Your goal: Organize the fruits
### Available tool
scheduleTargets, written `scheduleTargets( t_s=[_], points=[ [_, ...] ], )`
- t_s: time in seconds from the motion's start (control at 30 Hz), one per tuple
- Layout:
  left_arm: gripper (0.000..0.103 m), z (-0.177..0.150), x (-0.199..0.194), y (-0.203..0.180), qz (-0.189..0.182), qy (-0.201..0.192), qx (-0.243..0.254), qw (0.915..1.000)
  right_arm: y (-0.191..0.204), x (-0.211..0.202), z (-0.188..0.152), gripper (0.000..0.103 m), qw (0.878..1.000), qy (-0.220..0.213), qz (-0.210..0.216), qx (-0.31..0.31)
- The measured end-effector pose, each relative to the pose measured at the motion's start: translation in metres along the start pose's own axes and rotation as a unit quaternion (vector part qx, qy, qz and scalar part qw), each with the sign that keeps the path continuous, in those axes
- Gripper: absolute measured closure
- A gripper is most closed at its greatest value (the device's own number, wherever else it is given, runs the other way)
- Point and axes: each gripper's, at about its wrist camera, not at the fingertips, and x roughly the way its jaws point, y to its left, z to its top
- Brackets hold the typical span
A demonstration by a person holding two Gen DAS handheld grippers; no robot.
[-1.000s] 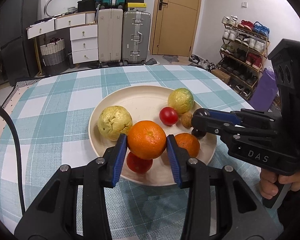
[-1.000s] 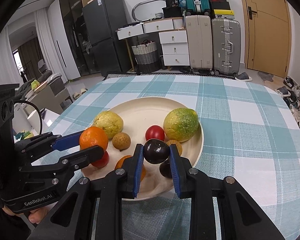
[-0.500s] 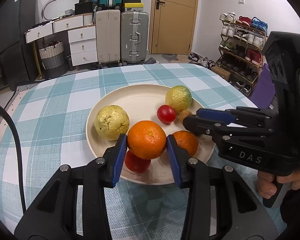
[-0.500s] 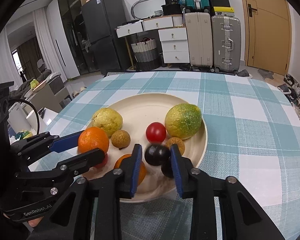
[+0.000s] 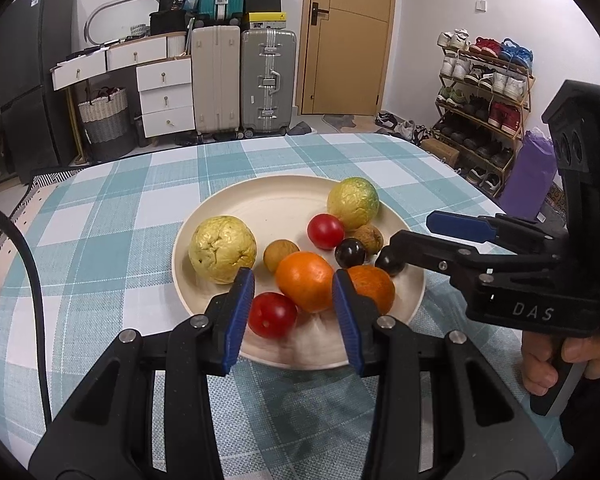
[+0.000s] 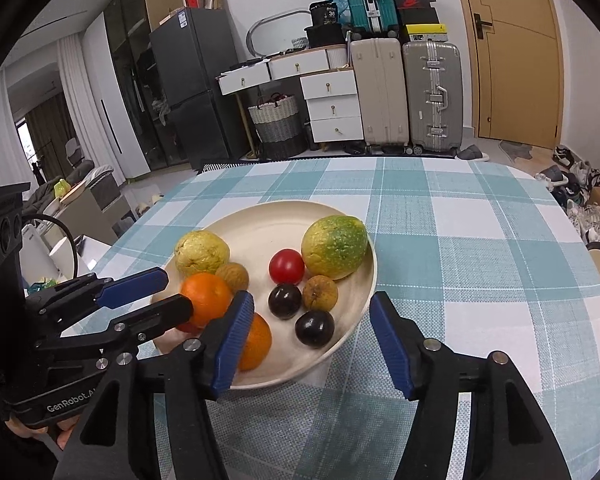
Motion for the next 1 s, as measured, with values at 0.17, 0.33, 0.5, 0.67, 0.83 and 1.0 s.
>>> scheduleTargets(
  t_s=[0.17, 0.33, 0.5, 0.67, 0.83, 1.0],
  points=[
    [0.05, -0.002, -0.002, 0.007, 0.002, 0.005, -0.017, 0.9998, 0.002, -0.001, 0.0, 0.026, 1.0, -0.003, 0.0, -0.005],
    [0.021, -0.004, -0.013, 0.016, 0.016, -0.014, -0.034, 0.9992, 0.005, -0.005, 0.0, 0.012, 1.0, -0.015, -0.002, -0.013],
    [0.007, -0.007, -0.029, 0.02, 0.029, -0.038, -0.039, 0.9981, 0.01, -0.013, -0.003, 0.0, 0.999, -0.034, -0.001, -0.025],
    [0.001, -0.014, -0.049, 0.016, 0.038, -0.063, -0.024, 0.997, 0.013, -0.026, -0.008, 0.0, 0.998, -0.051, 0.008, -0.033],
    [0.001, -0.022, -0.063, 0.015, 0.039, -0.074, -0.024, 0.9962, 0.019, -0.041, -0.013, 0.0, 0.996, -0.07, 0.016, -0.048],
    [0.001, -0.028, -0.076, 0.017, 0.052, -0.09, -0.029, 0.9942, 0.019, -0.052, -0.018, 0.0, 0.995, -0.081, 0.02, -0.051]
  ],
)
